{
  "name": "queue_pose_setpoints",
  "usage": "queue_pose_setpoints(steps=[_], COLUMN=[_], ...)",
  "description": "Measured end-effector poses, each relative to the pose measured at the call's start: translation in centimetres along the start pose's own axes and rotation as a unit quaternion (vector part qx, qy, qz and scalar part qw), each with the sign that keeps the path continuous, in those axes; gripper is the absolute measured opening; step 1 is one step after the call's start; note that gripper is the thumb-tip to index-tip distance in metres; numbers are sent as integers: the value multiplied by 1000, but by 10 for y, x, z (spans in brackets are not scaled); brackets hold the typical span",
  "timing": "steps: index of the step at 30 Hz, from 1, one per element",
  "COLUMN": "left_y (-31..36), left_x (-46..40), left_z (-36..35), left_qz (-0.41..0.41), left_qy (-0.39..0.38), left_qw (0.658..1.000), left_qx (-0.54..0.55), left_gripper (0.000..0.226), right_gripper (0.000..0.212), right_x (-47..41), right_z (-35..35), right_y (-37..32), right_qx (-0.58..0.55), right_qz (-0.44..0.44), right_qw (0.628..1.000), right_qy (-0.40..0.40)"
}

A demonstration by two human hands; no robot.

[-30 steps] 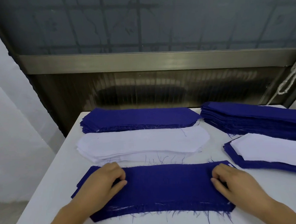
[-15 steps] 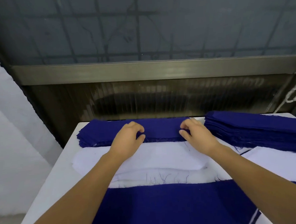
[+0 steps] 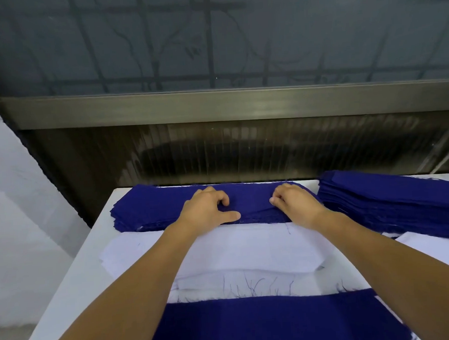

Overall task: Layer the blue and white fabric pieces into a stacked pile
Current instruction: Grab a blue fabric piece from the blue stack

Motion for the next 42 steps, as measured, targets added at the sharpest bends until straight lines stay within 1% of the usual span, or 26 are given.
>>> queue_pose_setpoints(steps=[2, 4, 5, 8, 10, 13, 14, 16, 18, 21, 22, 28, 30, 32, 34, 37, 39, 40, 42], left_y=[1, 1, 2, 3, 4, 5, 5, 5, 3, -10, -18, -75, -84, -86, -82, -67, -59, -56, -54], left_x=[-2, -5, -6, -9, -11, -14, -15, -14, -12, -5, -2, 27, 38, 50, 65, 99, 128, 142, 169], left_z=[0, 0, 0, 0, -1, -2, -2, -2, -1, 8, 13, 47, 56, 61, 65, 69, 68, 66, 60], left_qz=[7, 10, 9, 6, 8, 11, 12, 13, 10, 16, 24, 101, 108, 88, 45, -22, -63, -78, -84], left_qy=[-2, -5, -4, 18, 37, 45, 46, 46, 45, 58, 67, 134, 147, 158, 176, 202, 185, 161, 85], left_qw=[1000, 1000, 1000, 999, 998, 998, 997, 997, 997, 997, 996, 981, 975, 970, 965, 960, 966, 972, 986], left_qx=[-8, -13, -17, -38, -48, -51, -52, -56, -55, -57, -61, -97, -127, -162, -190, -190, -170, -153, -118], left_gripper=[38, 38, 34, 18, 16, 20, 20, 15, 10, 10, 11, 14, 18, 20, 22, 21, 16, 14, 13], right_gripper=[27, 25, 22, 23, 24, 48, 52, 48, 39, 16, 13, 17, 18, 19, 19, 15, 12, 15, 20], right_x=[-4, -7, -10, -11, -11, -3, 0, 4, 5, 5, 6, 12, 17, 28, 48, 93, 129, 148, 182], right_z=[4, 4, 2, 2, 3, 3, 3, 1, -1, -1, -1, -2, 1, 10, 20, 33, 40, 42, 43], right_y=[-2, -2, -2, -2, -4, -7, -9, -12, -11, -7, -5, 1, 0, -2, -4, -8, -9, -8, -4], right_qx=[2, 15, 14, 16, 36, -14, -10, 25, 35, 0, -12, -41, -44, -39, -23, -26, -58, -74, -102], right_qz=[9, 4, -4, -19, -15, -32, -31, -22, -17, -29, -28, -34, -28, -14, 3, 41, 57, 54, 37], right_qw=[1000, 1000, 999, 999, 999, 999, 999, 999, 999, 1000, 1000, 999, 998, 998, 997, 993, 993, 994, 994], right_qy=[-6, -23, -31, -34, -27, -27, -27, -26, -17, -6, -7, 7, 18, 37, 67, 109, 91, 66, -4])
Point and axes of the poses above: each hand's wrist, its own x-axis away from the middle knuckle, its own z-axis out of the back of the hand, y = z × x, the point moved 4 cm from there along -x, towards the middle knuckle, and after that the axes turned 2 degrees about x, right-handed, at the moved point
